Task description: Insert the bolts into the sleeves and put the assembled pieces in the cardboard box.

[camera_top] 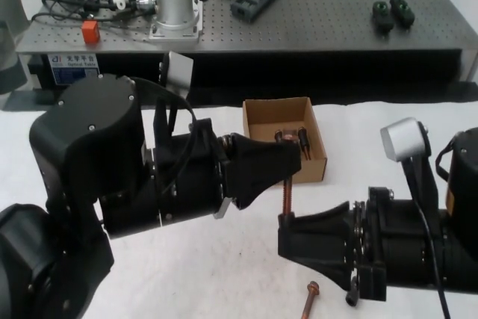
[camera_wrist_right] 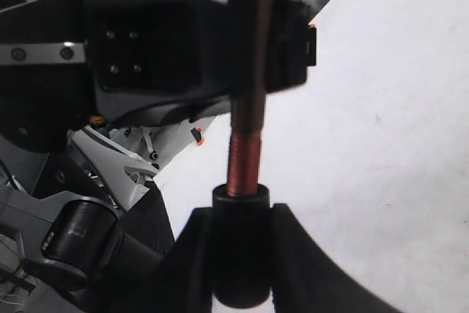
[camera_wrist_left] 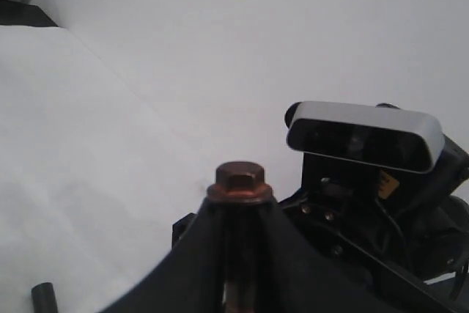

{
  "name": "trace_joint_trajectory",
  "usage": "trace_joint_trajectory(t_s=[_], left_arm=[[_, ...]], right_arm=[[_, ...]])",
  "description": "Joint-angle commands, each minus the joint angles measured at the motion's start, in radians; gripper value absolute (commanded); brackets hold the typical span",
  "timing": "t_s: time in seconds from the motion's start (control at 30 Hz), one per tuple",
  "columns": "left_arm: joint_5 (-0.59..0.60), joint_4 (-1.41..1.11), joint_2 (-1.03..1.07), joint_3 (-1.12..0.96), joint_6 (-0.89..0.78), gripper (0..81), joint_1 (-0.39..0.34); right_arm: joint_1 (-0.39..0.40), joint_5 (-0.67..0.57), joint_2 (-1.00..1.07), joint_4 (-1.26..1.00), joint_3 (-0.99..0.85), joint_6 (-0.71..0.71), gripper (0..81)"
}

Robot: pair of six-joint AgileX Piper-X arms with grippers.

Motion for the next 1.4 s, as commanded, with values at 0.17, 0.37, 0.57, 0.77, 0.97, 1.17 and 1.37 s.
trace_joint_trajectory(t_s=[0.17, 0.37, 0.57, 0.77, 0.97, 1.17, 1.37], left_arm=[[0.049, -0.028, -0.003, -0.007, -0.017, 0.6, 0.000], [0.049, -0.028, -0.003, -0.007, -0.013, 0.0, 0.000], [0.041, -0.028, -0.003, -0.007, 0.026, 37.9, 0.000], [-0.015, 0.034, -0.003, -0.007, 0.021, 50.5, 0.000], [-0.105, 0.260, -0.003, -0.007, 0.104, 48.3, 0.000], [-0.234, 0.581, 0.033, -0.051, 0.319, 48.3, -0.018], [-0.339, 0.785, 0.238, -0.235, 0.451, 48.3, -0.110]], right_arm=[[0.004, 0.062, 0.003, -0.072, -0.012, 0.006, 4.2], [0.004, 0.119, 0.003, -0.159, -0.012, 0.032, 4.2], [0.001, 0.185, 0.003, -0.209, -0.012, 0.040, 4.2], [-0.119, 0.326, 0.072, -0.102, -0.073, -0.048, 4.2], [-0.232, 0.410, 0.371, 0.136, -0.377, -0.257, 4.2], [-0.237, 0.579, 0.762, 0.420, -0.775, -0.424, 4.2], [-0.234, 0.654, 1.085, 0.685, -1.139, -0.470, 4.2]])
